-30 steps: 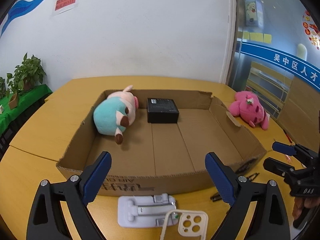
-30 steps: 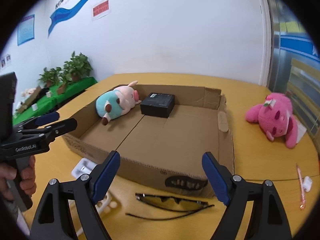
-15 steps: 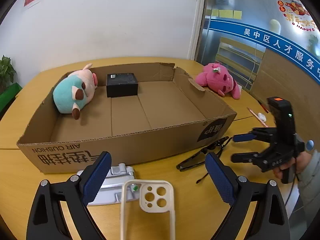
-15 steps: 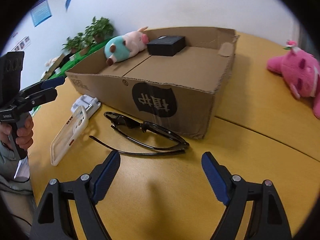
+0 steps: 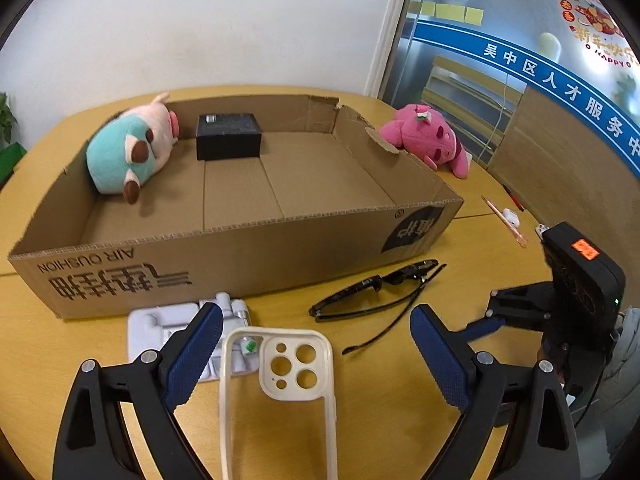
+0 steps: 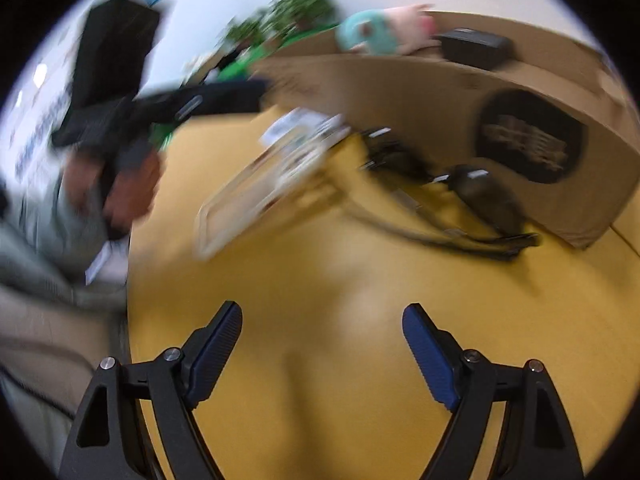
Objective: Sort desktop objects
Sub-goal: 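Lower the right gripper onto the black sunglasses and close on the frame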
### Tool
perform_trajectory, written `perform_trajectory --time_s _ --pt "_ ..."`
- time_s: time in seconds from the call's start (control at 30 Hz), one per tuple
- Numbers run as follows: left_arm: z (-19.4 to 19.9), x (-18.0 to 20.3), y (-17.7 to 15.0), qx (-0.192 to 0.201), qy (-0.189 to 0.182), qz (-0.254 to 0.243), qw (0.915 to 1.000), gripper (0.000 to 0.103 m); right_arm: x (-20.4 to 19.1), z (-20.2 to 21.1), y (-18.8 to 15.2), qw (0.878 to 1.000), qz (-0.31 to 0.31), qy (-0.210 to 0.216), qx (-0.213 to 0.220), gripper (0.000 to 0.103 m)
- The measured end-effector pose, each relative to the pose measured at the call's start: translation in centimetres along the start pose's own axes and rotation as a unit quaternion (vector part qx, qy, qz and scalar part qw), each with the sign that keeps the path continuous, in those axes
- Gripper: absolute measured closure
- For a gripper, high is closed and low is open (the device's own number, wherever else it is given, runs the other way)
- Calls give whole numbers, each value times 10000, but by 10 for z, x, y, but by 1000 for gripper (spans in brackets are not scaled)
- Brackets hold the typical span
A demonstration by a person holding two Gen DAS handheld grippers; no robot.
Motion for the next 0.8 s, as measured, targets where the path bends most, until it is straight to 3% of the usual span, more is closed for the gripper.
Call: perform_trajectory --time_s 0.1,0.2,0.27,0.43,0.47,0.57,0.6,0.63,0.67,0.8 --pt "-7 -2 1 -242 -293 211 9991 6 0 12 2 9968 -31 -796 120 21" --pt "-7 0 -1 -351 -511 303 9976 6 14 19 17 9851 -17 -1717 130 21" --pt "-5 0 -3 -335 -475 300 9979 6 18 15 31 9796 307 -1984 -10 21" --pt "0 -8 -10 -310 -387 445 9978 6 14 -8 53 9716 1140 -1990 -575 27" --pt "1 -11 -11 -321 -400 475 9976 6 14 -13 54 9704 1230 -1953 -711 39" --pt "0 -15 -14 -361 -449 520 9970 6 10 -21 57 9690 1355 -1855 -911 53" --pt "0 -16 -14 -382 -473 514 9968 6 7 -19 56 9716 1356 -1688 -953 66" --pt "-1 -17 -14 -400 -494 501 9967 6 5 -19 55 9738 1336 -1517 -1047 72" --pt "-2 -16 -15 -414 -511 486 9966 6 1 -18 54 9735 1354 -1479 -1096 72" --pt "-7 -12 -15 -476 -573 424 9963 6 -16 -6 50 9576 1673 -2141 -957 60"
Point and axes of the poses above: each gripper's, at about its wrist camera, not at the fingertips, and z roughly against the way its jaws point, x to its right, y to its top, the point moved 1 cm from there along -z, roughly the way its jaws point, and after that the axes turned 14 degrees about -x, right-handed, at the moved point
